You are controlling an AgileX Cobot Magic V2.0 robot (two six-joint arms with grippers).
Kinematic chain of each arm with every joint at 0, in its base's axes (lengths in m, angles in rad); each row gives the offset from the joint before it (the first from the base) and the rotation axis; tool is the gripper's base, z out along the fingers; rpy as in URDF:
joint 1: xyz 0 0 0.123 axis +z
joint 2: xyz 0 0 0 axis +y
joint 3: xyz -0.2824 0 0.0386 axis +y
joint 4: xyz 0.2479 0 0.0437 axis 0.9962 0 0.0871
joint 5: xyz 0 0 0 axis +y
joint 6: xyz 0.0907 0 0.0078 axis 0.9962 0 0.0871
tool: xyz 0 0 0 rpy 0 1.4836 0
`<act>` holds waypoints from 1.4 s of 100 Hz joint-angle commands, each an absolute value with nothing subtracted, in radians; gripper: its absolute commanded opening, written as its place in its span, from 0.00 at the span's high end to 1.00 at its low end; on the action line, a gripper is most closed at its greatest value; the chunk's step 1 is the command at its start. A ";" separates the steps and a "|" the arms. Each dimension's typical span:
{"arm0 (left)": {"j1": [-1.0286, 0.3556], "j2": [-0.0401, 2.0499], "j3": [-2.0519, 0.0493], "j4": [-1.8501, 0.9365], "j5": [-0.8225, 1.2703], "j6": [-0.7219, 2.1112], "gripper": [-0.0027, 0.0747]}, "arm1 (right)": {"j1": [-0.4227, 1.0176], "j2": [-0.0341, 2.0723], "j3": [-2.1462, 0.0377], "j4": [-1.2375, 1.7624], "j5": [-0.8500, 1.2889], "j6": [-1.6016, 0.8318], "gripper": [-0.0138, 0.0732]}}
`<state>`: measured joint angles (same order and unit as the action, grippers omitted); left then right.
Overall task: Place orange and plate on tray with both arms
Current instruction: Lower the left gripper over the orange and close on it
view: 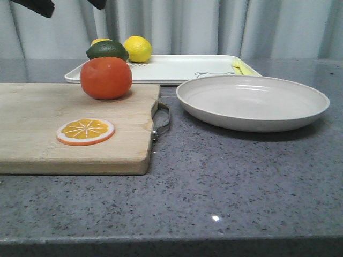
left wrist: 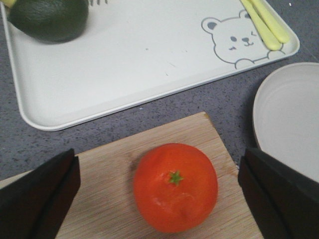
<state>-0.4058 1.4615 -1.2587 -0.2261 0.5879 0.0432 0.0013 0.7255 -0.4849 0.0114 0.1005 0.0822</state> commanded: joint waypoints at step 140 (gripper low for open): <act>-0.432 1.689 -1.452 -0.281 0.783 0.039 0.49 | -0.002 0.727 -0.524 0.000 0.023 0.080 0.91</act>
<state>-0.4220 1.7321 -1.4192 -0.2494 0.8108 0.0432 0.0013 0.7255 -0.4849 0.0114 0.1005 0.0822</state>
